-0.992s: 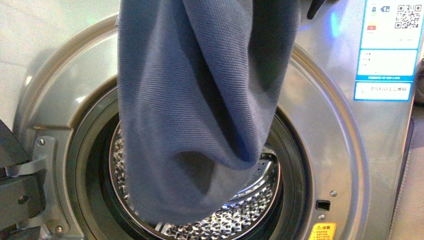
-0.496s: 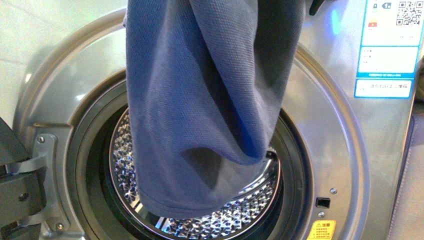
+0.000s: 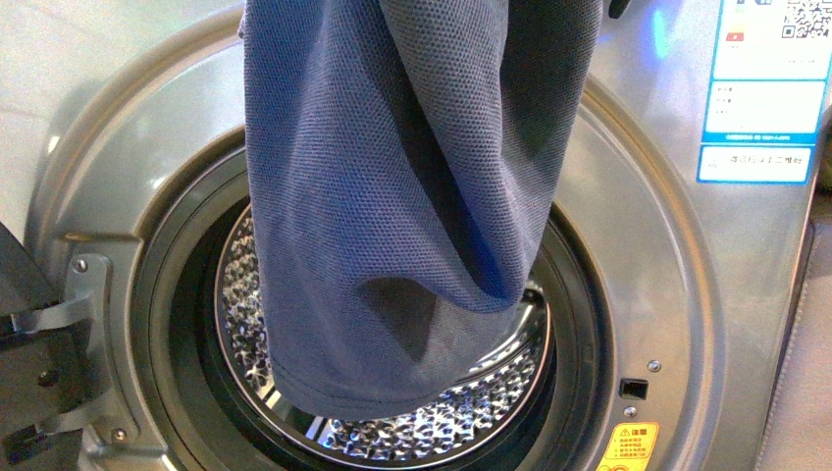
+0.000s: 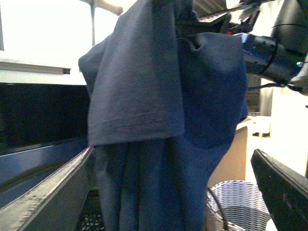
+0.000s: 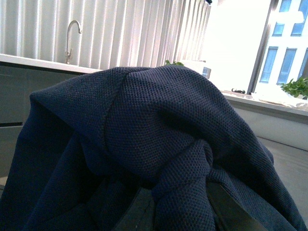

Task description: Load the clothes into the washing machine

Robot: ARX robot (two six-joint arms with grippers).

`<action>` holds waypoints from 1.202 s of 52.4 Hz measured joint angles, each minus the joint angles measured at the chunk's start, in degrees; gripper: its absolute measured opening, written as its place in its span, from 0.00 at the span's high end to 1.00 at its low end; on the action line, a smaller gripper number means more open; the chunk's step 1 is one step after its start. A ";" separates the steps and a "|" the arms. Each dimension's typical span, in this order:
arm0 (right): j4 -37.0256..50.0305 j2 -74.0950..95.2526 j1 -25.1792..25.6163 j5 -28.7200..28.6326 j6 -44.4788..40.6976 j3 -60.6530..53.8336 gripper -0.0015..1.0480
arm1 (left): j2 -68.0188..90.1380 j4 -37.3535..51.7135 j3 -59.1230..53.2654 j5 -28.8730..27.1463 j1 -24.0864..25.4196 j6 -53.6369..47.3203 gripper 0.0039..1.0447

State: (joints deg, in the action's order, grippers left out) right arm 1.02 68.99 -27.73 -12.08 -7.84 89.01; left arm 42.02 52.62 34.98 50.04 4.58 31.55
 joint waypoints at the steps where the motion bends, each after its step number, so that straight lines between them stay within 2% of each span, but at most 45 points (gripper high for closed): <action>1: 0.00 0.00 0.00 0.00 0.00 0.00 0.88 | 0.50 0.74 0.22 0.33 -0.57 0.35 0.06; 6: 0.00 0.00 0.00 0.00 0.00 0.00 0.88 | 1.88 0.35 1.70 1.11 -3.72 0.07 0.06; 11: 0.00 0.00 0.00 0.00 0.00 0.00 0.88 | 2.91 -4.96 3.48 -0.22 -7.65 -3.26 0.06; 19: 0.00 0.00 0.00 0.00 0.00 0.00 0.88 | 6.43 -16.09 7.76 -5.40 -14.91 -13.57 0.06; 26: 0.00 0.00 0.00 0.00 0.00 0.00 0.88 | 10.91 -20.57 11.52 -9.79 -18.99 -21.31 0.06; 39: 0.00 0.00 0.00 0.00 0.00 0.00 0.88 | 18.10 -20.24 17.18 -15.39 -21.97 -26.03 0.06; 49: 0.00 0.00 0.00 0.00 0.00 0.00 0.88 | 19.52 -17.94 18.84 -14.88 -24.74 -25.46 0.06; 63: 0.00 0.00 0.00 0.00 0.00 0.00 0.88 | 19.47 -16.02 18.84 -13.75 -32.17 -25.46 0.06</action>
State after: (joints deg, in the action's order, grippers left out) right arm 1.02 68.99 -27.73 -12.08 -7.84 89.01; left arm 61.49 36.60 53.82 36.29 -27.59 6.09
